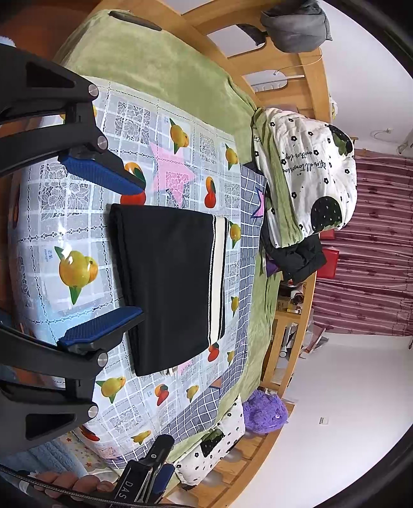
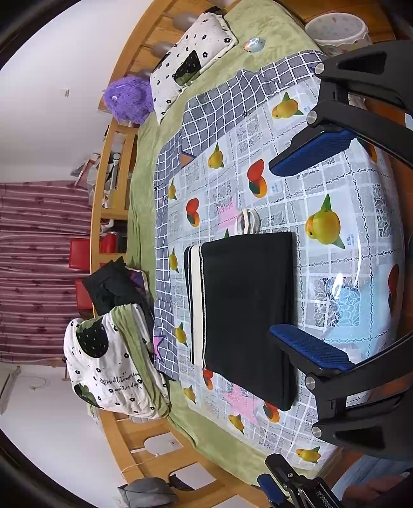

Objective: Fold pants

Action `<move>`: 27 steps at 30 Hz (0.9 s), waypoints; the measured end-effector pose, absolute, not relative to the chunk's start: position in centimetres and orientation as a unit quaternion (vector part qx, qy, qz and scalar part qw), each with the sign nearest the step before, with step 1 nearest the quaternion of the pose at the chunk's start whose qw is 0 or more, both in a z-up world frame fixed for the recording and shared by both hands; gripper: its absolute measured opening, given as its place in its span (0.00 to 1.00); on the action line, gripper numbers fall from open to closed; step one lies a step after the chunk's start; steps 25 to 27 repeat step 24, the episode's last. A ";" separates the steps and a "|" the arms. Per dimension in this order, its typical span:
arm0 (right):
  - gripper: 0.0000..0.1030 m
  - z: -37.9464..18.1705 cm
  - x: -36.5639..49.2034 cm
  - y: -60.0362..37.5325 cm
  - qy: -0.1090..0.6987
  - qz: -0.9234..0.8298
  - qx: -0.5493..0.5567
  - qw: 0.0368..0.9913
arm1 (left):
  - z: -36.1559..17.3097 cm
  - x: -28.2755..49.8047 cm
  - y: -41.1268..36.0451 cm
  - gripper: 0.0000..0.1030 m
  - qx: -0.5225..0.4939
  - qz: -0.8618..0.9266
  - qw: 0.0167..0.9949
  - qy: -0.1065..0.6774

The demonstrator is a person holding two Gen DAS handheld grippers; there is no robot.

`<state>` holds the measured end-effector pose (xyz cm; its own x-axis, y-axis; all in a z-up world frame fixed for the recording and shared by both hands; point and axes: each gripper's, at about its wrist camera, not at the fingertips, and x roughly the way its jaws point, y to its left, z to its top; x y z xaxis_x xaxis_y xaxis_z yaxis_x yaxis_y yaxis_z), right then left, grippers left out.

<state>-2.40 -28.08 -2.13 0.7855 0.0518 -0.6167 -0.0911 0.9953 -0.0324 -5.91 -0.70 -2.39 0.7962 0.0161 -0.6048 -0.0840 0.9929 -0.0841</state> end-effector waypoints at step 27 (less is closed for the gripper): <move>0.90 -1.9 -2.4 -28.0 0.327 0.037 -0.027 0.944 | -1.9 -5.9 -0.9 0.69 -0.056 0.023 0.948 0.313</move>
